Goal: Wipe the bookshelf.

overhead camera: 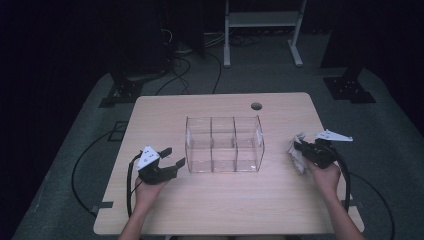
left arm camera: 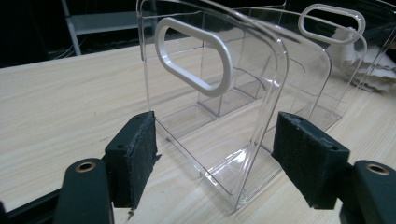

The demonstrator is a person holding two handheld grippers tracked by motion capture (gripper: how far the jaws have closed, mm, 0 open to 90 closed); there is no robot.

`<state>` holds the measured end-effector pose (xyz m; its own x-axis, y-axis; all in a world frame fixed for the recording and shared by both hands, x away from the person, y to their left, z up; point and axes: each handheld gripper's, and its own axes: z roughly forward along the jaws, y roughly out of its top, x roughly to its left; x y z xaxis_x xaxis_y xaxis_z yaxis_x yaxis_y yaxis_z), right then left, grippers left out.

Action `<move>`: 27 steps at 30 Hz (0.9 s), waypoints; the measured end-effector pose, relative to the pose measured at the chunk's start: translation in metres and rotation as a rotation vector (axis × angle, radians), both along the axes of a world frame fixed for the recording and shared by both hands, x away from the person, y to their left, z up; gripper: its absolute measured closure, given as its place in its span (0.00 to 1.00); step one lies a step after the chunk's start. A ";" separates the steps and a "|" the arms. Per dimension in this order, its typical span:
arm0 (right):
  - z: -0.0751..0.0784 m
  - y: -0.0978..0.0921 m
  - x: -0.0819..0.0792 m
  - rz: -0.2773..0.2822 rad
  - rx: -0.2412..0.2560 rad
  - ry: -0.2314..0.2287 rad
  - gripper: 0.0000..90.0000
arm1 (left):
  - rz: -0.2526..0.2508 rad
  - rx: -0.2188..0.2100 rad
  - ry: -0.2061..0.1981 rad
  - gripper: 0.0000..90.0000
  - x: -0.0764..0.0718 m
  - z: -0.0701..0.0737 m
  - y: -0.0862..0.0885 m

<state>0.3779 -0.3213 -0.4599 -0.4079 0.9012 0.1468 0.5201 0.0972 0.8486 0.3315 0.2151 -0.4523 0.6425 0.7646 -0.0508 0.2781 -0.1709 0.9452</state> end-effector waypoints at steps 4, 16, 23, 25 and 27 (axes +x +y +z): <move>-0.007 0.008 0.012 0.028 0.033 0.034 0.72 | -0.004 -0.008 0.007 0.31 -0.001 -0.002 0.000; -0.008 0.012 0.006 0.057 0.045 0.040 0.64 | 0.010 -0.003 0.011 0.26 -0.004 -0.006 0.001; -0.011 0.014 -0.002 0.081 0.063 0.039 0.61 | 0.013 0.004 0.012 0.24 -0.005 -0.008 0.001; -0.012 0.014 -0.003 0.090 0.066 0.044 0.60 | 0.016 0.009 0.013 0.24 -0.005 -0.009 0.002; -0.013 0.015 -0.005 0.096 0.067 0.051 0.58 | 0.017 0.010 0.016 0.23 -0.005 -0.010 0.002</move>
